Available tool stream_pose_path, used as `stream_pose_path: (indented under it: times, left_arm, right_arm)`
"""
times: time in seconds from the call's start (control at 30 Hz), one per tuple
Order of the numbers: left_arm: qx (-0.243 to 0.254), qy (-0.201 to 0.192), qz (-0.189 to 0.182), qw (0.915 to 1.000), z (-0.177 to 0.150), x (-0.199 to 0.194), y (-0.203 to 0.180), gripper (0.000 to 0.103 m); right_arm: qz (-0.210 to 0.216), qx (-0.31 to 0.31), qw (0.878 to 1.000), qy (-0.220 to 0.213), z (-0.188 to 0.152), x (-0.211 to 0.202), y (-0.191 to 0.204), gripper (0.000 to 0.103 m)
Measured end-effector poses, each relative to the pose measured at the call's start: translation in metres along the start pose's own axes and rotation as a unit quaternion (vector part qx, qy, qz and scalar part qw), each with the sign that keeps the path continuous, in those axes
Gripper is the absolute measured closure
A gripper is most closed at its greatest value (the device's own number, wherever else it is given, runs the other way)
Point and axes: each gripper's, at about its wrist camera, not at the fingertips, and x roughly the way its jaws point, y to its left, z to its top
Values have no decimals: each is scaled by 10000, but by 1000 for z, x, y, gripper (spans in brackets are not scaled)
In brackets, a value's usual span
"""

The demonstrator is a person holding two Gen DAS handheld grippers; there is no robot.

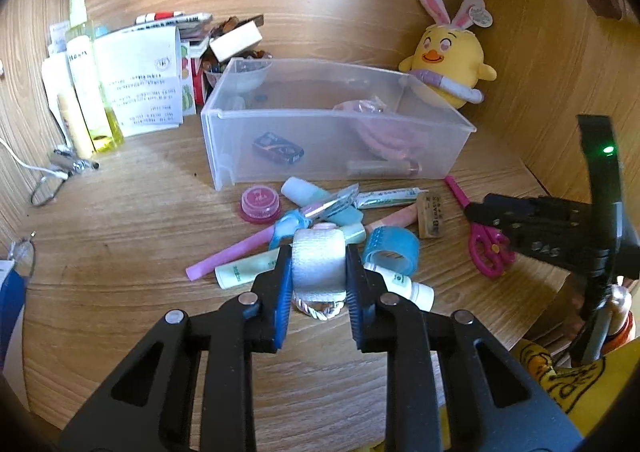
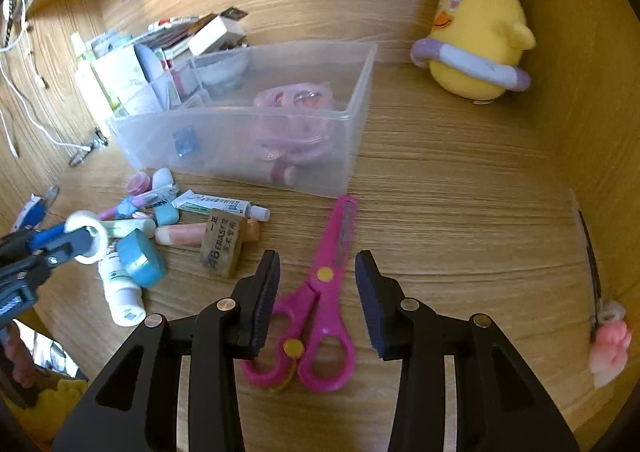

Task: Organize objects
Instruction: 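Lower the tape roll and pink scissors into the clear box with both tools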

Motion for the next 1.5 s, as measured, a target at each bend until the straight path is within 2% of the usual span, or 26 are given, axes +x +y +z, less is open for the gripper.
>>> stream_pose_path:
  times: [0.13,0.3,0.5,0.83,1.27,1.5]
  left_arm:
    - [16,-71,9,10000,4,-3,-1,79]
    - [53,-156,-54,9999,11,-4,-3,79]
    - [29,-256,-162,9995,23,-7,-3,79]
    - [-46,-703,-111,9975,49,-21,2,79]
    - [-88,-1039,-208,9943,89,-20,5,79]
    - [-18,-1039,-32,9946,107,-2,3,79]
  right_arm:
    - [-303,-49,9995,34,-3,8,-1,69]
    - [-250,-32,9997,32,-8,5,-5,86]
    - [18,263,9995,-162,-9,-11,-18,86]
    - [155,375,9946,-959,7,-63,-21,86]
    - [212,103,9819,-1878,62,-98,-6,86]
    - [93,-77,9790,-2036,95,-88,1,86]
